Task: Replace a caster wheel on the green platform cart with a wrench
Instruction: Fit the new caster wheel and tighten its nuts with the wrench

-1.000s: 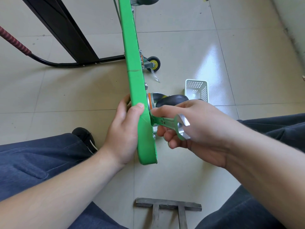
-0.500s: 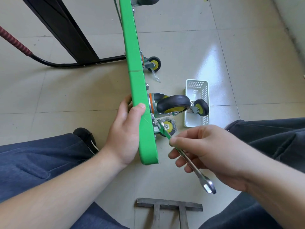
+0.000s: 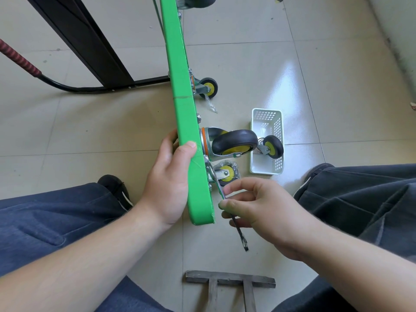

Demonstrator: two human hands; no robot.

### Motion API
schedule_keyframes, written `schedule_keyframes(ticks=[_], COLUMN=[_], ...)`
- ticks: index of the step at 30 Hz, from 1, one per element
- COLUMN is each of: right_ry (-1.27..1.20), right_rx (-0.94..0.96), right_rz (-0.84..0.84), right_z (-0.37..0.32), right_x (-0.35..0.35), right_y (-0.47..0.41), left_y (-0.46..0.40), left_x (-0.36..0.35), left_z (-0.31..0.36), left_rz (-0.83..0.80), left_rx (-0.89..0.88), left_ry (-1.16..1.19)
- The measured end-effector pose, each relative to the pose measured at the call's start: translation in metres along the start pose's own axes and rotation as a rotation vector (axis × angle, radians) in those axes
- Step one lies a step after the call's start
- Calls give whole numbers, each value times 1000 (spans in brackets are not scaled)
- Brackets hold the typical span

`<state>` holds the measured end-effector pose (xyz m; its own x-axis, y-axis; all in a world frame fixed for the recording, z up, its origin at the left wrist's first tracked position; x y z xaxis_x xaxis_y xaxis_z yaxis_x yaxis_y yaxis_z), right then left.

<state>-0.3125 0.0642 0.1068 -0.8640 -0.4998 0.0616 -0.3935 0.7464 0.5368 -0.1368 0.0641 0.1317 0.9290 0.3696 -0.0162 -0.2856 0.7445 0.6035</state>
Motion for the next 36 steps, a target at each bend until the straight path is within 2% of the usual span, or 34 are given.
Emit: schedule_keyframes(ticks=[14, 19, 28, 36], right_ry=[-42, -125, -145, -162], right_rx=[71, 71, 85, 33], right_rz=[5, -20, 24, 25], right_z=[0, 0, -12, -21], right_x=[-7, -13, -10, -10], right_y=[-9, -1, 7, 9], left_y=[1, -1, -1, -3], left_x=[0, 1, -1, 1], left_z=[1, 0, 0, -3], left_rz=[-8, 2, -41, -24], left_rx=[-8, -8, -12, -8], left_ry=[-4, -16, 33, 39])
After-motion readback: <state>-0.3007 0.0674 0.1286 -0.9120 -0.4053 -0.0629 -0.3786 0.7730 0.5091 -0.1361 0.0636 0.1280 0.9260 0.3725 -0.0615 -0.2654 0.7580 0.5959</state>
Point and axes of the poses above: each hand's wrist, its own y-axis away from the middle knuckle, its own x-axis out of the back of the hand, z = x × y, the point moved 10 cm from there along -y, towards the middle knuckle, and after that the axes turned 12 degrees about x, right-handed, at the moved point
